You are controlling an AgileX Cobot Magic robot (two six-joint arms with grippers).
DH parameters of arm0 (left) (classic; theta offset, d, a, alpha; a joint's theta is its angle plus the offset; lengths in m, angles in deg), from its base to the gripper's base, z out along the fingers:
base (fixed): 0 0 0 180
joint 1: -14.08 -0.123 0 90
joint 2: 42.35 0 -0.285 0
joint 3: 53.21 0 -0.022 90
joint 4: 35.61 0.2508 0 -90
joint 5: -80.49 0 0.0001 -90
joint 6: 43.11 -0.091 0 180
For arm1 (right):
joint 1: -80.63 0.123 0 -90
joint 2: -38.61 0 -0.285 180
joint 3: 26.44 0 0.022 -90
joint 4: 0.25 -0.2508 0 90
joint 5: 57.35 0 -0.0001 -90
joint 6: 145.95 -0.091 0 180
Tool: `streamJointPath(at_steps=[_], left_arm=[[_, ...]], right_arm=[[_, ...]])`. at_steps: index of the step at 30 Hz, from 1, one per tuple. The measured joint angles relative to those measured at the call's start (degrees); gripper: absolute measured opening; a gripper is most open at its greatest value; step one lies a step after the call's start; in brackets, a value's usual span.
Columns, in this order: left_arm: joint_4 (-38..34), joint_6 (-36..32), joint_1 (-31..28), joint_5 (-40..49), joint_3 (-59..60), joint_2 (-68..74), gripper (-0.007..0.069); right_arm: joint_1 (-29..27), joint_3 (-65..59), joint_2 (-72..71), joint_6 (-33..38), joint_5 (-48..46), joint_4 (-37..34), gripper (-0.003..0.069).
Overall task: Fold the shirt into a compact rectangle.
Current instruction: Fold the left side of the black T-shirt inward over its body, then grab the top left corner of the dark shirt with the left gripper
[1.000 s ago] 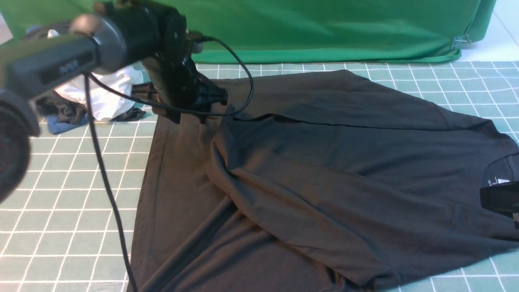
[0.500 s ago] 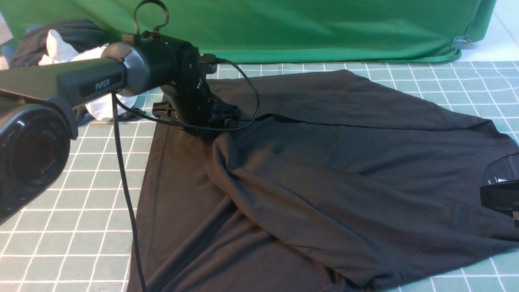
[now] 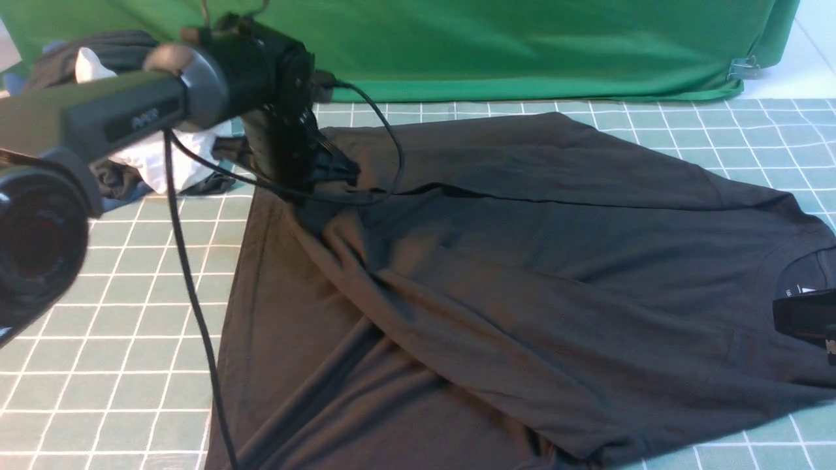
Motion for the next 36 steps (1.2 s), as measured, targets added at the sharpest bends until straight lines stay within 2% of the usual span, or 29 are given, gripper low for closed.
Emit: streamJointPath(at_steps=[5, 12, 16, 18, 23, 24, 25, 28, 31, 36], left_arm=[[2.62, 3.00, -0.58, 2.64, -0.12, -1.24, 0.0020], [0.16, 4.09, -1.82, 6.13, -0.12, -1.18, 0.0024], [-0.51, 4.09, -1.82, 9.46, -0.12, -1.18, 0.0057], [-0.11, 4.09, -1.82, 10.32, -0.12, -1.18, 0.0106], [3.63, 4.09, -1.75, 12.33, -0.12, -1.28, 0.0315], [3.73, 4.09, -1.75, 12.33, -0.12, -1.38, 0.0323], [5.04, 3.97, -1.75, 14.58, -0.12, -1.69, 0.0393], [6.03, 3.75, -1.75, 17.11, -0.12, -2.73, 0.0454], [3.28, 2.46, -1.82, 17.29, 0.61, -4.87, 0.0454], [-5.30, 1.26, -1.39, 17.30, 8.94, -12.66, 0.0291]], right_arm=[[0.00, 0.00, 0.00, 0.00, 0.18, 0.00, 0.0146], [0.00, 0.00, 0.00, 0.00, 0.31, 0.00, 0.0146], [0.00, 0.00, 0.00, 0.00, 0.31, 0.00, 0.0146], [0.00, 0.00, 0.00, 0.00, 0.31, 0.00, 0.0146], [0.00, 0.00, 0.00, 0.00, 0.31, 0.00, 0.0146], [0.00, 0.00, 0.00, 0.00, 0.31, 0.00, 0.0146], [0.00, 0.00, 0.00, 0.00, 0.31, 0.00, 0.0149], [0.00, 0.00, 0.00, 0.00, 0.25, 0.00, 0.0150], [0.00, 0.00, 0.00, 0.00, 0.07, 0.00, 0.0152], [0.00, 0.31, 0.00, -0.25, -4.11, 0.05, 0.0134]])
